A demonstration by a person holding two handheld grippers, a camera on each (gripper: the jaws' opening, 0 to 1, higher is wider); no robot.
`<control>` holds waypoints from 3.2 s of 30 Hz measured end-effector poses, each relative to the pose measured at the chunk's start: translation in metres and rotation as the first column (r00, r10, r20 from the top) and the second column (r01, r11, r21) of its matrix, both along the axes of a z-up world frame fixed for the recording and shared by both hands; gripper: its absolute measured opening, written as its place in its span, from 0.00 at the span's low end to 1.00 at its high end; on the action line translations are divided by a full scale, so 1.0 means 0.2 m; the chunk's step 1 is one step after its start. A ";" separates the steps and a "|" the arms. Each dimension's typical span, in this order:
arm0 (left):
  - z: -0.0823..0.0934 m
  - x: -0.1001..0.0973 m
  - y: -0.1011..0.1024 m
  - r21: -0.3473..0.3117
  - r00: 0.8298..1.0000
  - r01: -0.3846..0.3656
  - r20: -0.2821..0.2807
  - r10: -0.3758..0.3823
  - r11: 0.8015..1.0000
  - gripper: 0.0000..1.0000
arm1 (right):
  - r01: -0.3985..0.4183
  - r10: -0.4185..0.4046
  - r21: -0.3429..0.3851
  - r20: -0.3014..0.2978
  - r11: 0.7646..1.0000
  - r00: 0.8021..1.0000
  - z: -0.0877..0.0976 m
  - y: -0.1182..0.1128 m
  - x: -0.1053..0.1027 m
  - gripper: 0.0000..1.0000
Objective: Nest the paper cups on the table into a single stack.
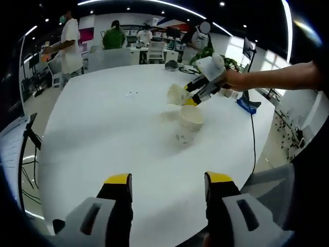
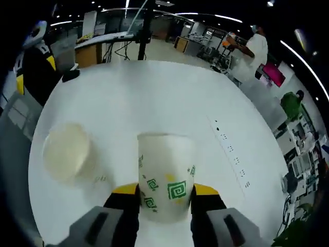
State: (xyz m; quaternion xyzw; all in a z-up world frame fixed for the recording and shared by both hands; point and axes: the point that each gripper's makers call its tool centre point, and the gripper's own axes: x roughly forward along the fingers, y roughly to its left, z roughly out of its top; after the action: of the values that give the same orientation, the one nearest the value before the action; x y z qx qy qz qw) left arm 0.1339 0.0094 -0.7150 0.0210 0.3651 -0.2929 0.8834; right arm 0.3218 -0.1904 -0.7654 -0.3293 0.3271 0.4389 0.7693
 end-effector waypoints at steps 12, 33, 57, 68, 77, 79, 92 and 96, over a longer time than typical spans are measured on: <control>0.07 0.05 0.00 -0.011 0.999 0.022 0.025 -0.022 1.000 0.54 | 0.028 -0.036 0.143 0.051 0.989 0.998 0.24 0.09 -0.05 0.37; 0.37 0.24 -0.15 -0.145 0.991 0.087 0.116 -0.070 0.986 0.53 | -0.023 -0.007 0.225 0.132 0.974 0.991 0.42 0.26 -0.23 0.37; 0.50 0.32 -0.33 -0.271 0.981 0.175 0.131 -0.144 0.946 0.48 | -0.203 0.169 0.202 0.175 0.958 0.970 0.50 0.56 -0.58 0.37; 0.50 0.26 -0.40 -0.303 0.975 0.220 0.101 -0.198 0.927 0.37 | -0.275 0.232 0.201 0.214 0.940 0.949 0.57 0.69 -0.71 0.37; 0.53 0.22 -0.43 -0.358 0.975 0.224 0.080 -0.210 0.906 0.09 | -0.342 0.294 0.157 0.263 0.927 0.919 0.59 0.74 -0.77 0.38; 0.53 0.20 -0.44 -0.383 0.975 0.221 0.064 -0.213 0.897 0.01 | -0.350 0.302 0.149 0.269 0.925 0.914 0.59 0.74 -0.78 0.38; 0.52 0.16 -0.44 -0.369 0.971 0.239 0.065 -0.232 0.898 0.00 | -0.295 0.246 0.170 0.258 0.940 0.934 0.56 0.70 -0.77 0.51; 0.50 0.17 -0.43 -0.344 0.969 0.247 0.068 -0.239 0.906 0.00 | -0.266 0.218 0.177 0.250 0.948 0.943 0.55 0.66 -0.77 0.57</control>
State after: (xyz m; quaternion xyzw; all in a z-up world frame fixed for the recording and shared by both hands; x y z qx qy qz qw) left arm 0.1681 -0.0770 -0.6149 -0.0873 0.2912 -0.4606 0.8339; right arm 0.1684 -0.0592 -0.6563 -0.3330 0.1460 0.5215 0.7719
